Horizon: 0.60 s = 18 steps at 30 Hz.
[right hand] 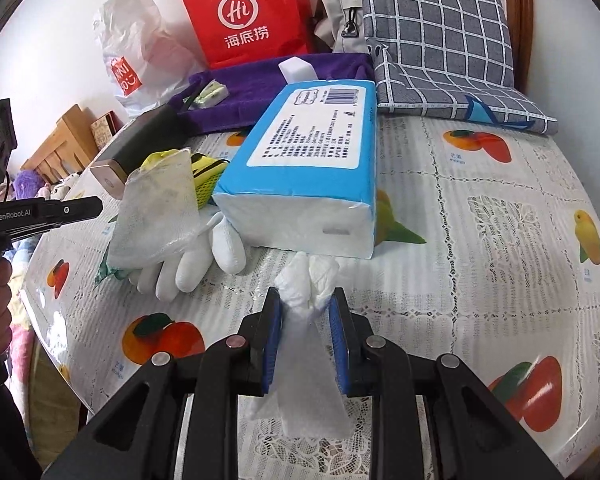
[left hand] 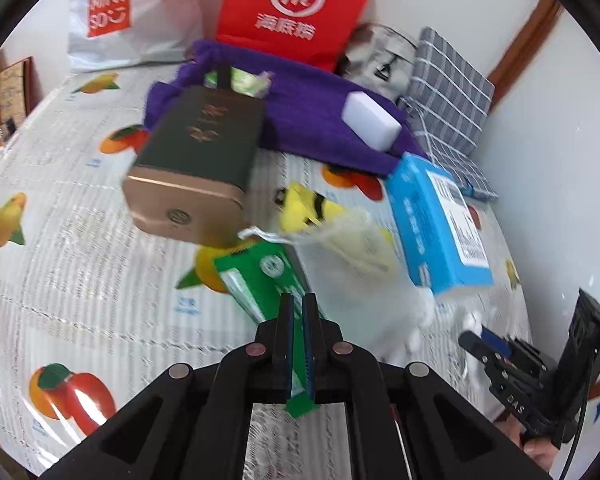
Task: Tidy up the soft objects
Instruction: 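Lift the white glove with the right tool while the left tool grasps the white mesh bag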
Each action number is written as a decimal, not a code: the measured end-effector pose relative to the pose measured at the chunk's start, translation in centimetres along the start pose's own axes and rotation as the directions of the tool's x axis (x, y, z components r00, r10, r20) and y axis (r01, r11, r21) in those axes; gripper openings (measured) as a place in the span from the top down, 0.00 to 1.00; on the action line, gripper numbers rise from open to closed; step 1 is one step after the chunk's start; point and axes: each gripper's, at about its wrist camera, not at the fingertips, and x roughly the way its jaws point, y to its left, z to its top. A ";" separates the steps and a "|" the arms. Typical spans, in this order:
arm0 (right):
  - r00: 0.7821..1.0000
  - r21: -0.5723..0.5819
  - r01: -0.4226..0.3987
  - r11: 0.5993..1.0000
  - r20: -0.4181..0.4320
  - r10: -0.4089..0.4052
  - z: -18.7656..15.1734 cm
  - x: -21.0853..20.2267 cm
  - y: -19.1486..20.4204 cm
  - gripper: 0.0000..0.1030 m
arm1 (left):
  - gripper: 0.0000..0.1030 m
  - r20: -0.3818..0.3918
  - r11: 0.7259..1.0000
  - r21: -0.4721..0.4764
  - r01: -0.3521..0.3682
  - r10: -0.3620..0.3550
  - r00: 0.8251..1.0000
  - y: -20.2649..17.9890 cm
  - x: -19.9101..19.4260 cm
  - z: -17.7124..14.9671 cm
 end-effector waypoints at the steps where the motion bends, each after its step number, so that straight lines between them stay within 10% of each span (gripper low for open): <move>1: 1.000 -0.004 0.003 1.000 0.002 -0.003 0.0 -0.1 0.2 0.77 | 0.95 -0.011 1.000 0.005 0.006 -0.006 1.000 -0.3 0.2 -0.1; 7: 1.000 -0.027 0.009 1.000 0.007 -0.009 -0.1 -0.6 0.8 0.77 | 0.62 -0.037 0.999 0.014 0.029 -0.029 0.999 -1.7 1.6 -0.2; 16: 1.000 -0.024 0.021 0.999 -0.005 -0.022 0.0 0.4 0.2 0.76 | 0.64 -0.064 0.997 -0.060 0.057 -0.061 0.996 -1.3 4.5 0.4; 18: 1.000 -0.020 0.025 0.999 -0.014 -0.025 0.0 0.8 -0.1 0.76 | 0.84 -0.053 0.996 -0.065 0.062 -0.065 0.996 -1.3 4.7 0.5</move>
